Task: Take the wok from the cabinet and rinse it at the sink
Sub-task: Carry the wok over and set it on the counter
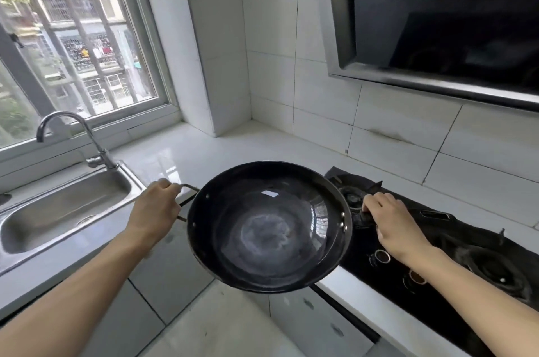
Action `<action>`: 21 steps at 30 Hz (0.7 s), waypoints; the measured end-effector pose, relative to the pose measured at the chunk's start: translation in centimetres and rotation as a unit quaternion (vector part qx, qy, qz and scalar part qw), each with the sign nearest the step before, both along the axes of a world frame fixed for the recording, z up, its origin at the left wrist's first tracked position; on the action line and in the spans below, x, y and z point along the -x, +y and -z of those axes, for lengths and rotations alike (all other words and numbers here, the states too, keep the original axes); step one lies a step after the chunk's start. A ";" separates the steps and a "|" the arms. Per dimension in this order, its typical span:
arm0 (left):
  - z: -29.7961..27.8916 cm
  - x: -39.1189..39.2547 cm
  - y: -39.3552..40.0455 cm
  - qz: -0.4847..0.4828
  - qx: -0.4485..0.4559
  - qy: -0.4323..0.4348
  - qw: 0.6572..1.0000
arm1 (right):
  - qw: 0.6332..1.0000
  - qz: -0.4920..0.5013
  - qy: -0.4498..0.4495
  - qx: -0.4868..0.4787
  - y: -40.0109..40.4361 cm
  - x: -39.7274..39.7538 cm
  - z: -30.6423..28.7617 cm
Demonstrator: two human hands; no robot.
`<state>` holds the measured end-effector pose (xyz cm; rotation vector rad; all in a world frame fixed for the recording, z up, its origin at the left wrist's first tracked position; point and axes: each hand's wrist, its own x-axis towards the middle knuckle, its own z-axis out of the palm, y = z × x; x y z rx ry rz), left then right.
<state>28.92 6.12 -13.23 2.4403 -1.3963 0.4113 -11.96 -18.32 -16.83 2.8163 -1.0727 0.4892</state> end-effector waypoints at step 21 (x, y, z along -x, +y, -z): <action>5.4 -22.0 -18.1 0.102 -0.026 0.040 0.994 | 0.990 0.115 0.055 -0.054 -8.5 -18.0 3.9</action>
